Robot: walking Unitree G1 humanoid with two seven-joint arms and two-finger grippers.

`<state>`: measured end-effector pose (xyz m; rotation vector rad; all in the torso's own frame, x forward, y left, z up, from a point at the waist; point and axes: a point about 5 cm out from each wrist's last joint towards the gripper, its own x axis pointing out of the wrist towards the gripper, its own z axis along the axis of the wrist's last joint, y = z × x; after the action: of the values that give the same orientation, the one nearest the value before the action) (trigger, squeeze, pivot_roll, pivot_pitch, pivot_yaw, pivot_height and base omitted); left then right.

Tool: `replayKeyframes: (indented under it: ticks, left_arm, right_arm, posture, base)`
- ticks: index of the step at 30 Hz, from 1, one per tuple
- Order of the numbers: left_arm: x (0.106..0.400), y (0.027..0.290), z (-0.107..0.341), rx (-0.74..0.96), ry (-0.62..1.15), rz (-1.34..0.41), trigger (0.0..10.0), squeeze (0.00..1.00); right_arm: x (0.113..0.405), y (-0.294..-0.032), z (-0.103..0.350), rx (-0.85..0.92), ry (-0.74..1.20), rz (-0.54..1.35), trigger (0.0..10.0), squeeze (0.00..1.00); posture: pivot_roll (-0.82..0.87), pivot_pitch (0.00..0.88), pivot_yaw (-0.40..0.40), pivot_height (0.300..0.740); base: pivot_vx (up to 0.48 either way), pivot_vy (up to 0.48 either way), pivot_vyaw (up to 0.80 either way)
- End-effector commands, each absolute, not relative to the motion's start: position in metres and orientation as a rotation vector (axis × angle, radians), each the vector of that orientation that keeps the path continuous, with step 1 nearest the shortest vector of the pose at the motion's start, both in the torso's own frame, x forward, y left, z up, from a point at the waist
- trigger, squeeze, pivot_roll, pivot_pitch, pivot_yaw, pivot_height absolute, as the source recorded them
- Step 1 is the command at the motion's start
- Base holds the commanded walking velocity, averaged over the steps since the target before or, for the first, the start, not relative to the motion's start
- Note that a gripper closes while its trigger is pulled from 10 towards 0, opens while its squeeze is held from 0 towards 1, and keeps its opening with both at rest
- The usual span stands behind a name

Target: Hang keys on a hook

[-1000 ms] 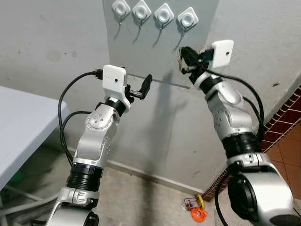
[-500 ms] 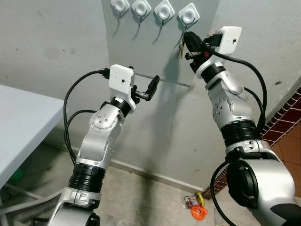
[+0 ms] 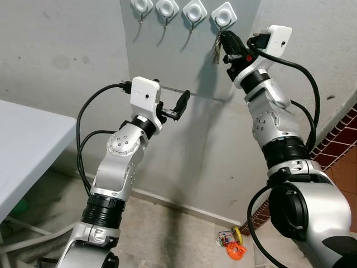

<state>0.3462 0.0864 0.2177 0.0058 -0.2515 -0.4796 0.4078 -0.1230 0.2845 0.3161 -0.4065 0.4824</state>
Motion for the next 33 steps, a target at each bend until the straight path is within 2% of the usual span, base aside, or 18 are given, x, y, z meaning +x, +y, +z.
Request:
replayKeyframes:
  ticks: [1, 13, 20, 21, 22, 23, 33]
  left_arm:
    - [0.345, 0.083, 0.229, 0.020, -0.287, -0.498, 10.0, 0.00]
    - [0.346, 0.085, 0.230, 0.019, -0.290, -0.482, 10.0, 0.00]
    - [0.346, 0.087, 0.231, 0.019, -0.293, -0.473, 10.0, 0.00]
    - [0.346, 0.087, 0.231, 0.019, -0.293, -0.473, 10.0, 0.00]
    - [0.346, 0.087, 0.231, 0.020, -0.294, -0.472, 10.0, 0.00]
    - [0.346, 0.087, 0.231, 0.020, -0.293, -0.471, 10.0, 0.00]
    - [0.346, 0.087, 0.231, 0.024, -0.298, -0.464, 10.0, 0.00]
  right_arm:
    - [0.410, -0.124, 0.295, 0.337, -0.424, 0.475, 10.0, 0.00]
    - [0.413, -0.122, 0.296, 0.425, -0.381, 0.468, 10.0, 0.00]
    - [0.413, -0.120, 0.289, 0.536, -0.355, 0.492, 10.0, 0.00]
    - [0.413, -0.120, 0.288, 0.555, -0.354, 0.502, 10.0, 0.45]
    - [0.412, -0.120, 0.287, 0.556, -0.356, 0.503, 10.0, 0.45]
    - [0.412, -0.120, 0.287, 0.568, -0.355, 0.501, 10.0, 1.00]
    - [0.411, -0.122, 0.285, 0.670, -0.378, 0.514, 10.0, 1.00]
  posture:
    - [0.00, 0.071, -0.028, 0.732]
    - [0.00, 0.073, -0.033, 0.732]
    - [0.00, 0.072, -0.035, 0.732]
    - [0.00, 0.072, -0.034, 0.732]
    - [0.00, 0.072, -0.034, 0.732]
    - [0.00, 0.071, -0.034, 0.732]
    - [0.00, 0.067, -0.033, 0.732]
  base:
    - [0.000, 0.000, 0.00]
    - [0.000, 0.000, 0.00]
    - [0.000, 0.000, 0.00]
    - [0.000, 0.000, 0.00]
    - [0.000, 0.000, 0.00]
    - [0.000, 0.000, 0.00]
    - [0.000, 0.000, 0.00]
